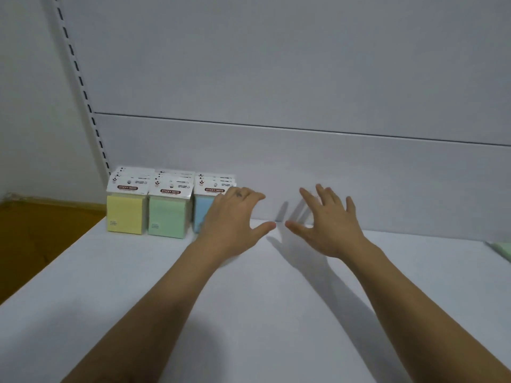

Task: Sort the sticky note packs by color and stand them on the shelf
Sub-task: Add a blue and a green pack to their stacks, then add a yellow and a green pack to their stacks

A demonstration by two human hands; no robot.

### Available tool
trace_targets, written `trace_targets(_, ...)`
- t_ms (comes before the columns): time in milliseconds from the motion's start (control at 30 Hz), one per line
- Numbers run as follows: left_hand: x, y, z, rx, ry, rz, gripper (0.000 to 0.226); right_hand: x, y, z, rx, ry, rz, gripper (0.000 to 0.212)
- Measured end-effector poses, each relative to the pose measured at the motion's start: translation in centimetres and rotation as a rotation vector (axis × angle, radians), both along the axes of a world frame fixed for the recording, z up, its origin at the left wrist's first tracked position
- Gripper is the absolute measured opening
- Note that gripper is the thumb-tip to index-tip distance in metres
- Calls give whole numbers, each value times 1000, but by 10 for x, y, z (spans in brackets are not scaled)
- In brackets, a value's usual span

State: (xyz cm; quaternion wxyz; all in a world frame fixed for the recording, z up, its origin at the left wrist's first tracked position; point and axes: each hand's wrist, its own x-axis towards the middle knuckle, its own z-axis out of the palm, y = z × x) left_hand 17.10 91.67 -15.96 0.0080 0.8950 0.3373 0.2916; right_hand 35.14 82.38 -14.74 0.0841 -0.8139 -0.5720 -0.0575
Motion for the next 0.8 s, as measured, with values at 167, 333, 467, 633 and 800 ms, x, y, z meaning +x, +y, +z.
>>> trace_targets(167, 65, -41, 7, -59, 79, -158, 64, 54, -58, 4, 11, -19, -109, 76)
trace_targets(333, 143, -93, 7, -56, 146, -295, 64, 122, -138, 8, 29, 33, -270, 73)
trace_targets(467, 207, -143, 7, -50, 190, -431, 63, 175, -204, 8, 41, 81, -409, 69)
trace_targets(633, 273, -206, 3, -39, 267, -562, 61, 232, -277, 8, 72, 113, -543, 64)
trace_targets(800, 321, -247, -7, -108, 324, -600, 61, 279, -330, -4, 113, 161, -620, 60)
